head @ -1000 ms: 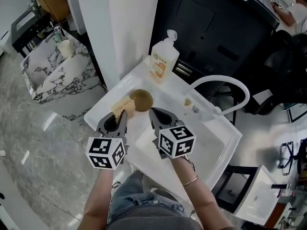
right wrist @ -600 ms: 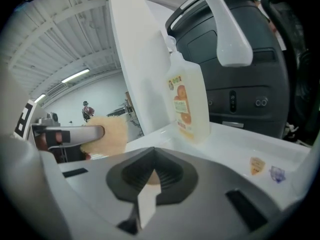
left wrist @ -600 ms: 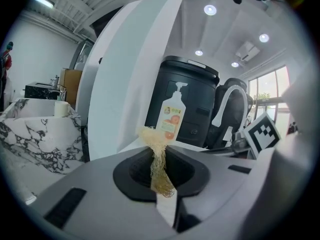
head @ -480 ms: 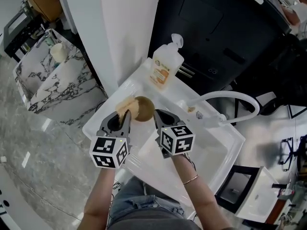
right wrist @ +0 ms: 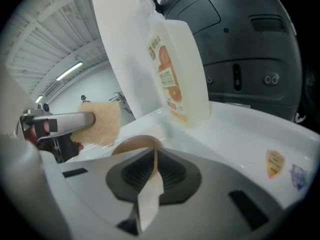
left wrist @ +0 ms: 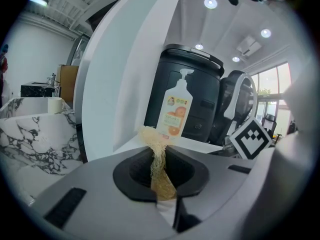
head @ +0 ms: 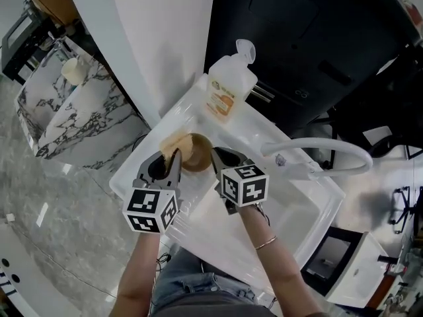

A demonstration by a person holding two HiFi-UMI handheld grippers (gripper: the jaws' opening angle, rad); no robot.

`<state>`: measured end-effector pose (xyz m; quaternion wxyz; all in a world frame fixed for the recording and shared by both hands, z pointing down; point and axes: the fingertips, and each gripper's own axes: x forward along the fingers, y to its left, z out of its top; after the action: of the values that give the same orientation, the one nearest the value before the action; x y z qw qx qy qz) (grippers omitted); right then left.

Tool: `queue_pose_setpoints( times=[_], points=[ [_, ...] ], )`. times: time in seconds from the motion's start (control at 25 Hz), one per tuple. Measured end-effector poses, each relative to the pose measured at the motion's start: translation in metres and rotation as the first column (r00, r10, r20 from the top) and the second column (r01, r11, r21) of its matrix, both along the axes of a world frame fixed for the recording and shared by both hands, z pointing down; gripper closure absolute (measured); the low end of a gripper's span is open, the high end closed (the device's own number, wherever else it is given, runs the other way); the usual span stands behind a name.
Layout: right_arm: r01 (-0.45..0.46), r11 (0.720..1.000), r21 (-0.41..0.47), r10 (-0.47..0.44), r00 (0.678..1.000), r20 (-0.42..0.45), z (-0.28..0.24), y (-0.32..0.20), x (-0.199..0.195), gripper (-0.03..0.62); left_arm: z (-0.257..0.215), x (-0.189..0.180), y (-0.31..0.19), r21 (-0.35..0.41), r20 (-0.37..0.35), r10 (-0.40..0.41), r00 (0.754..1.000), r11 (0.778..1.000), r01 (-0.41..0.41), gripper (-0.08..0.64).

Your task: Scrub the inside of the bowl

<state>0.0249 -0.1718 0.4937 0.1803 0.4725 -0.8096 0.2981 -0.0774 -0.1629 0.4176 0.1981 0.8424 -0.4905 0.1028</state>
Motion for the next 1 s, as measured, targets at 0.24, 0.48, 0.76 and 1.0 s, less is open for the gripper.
queue_pose_setpoints(
  times=[0.24,0.48,0.76,1.0],
  points=[
    [0.003,0.999,-0.051,-0.002,1.0,0.03,0.017,-0.005,0.003,0.553,0.008,0.004,-0.011,-0.013,0.011,-0.008,1.0,1.0,0.008,0.514],
    [0.013,0.996,-0.092,-0.007,0.998,0.064,0.028,-0.01,0.004,0.526,0.016,0.009,-0.016,-0.027,0.023,-0.013,1.0,1.0,0.014,0.514],
    [0.043,0.994,-0.101,-0.036,0.997,0.073,0.031,-0.013,-0.001,0.526,0.021,0.008,-0.019,-0.036,0.038,-0.022,0.999,0.999,0.023,0.514],
    [0.051,0.992,-0.117,-0.046,0.998,0.045,0.036,-0.015,-0.004,0.535,0.025,0.003,-0.02,-0.042,0.04,-0.033,0.999,0.999,0.035,0.514]
  ],
)
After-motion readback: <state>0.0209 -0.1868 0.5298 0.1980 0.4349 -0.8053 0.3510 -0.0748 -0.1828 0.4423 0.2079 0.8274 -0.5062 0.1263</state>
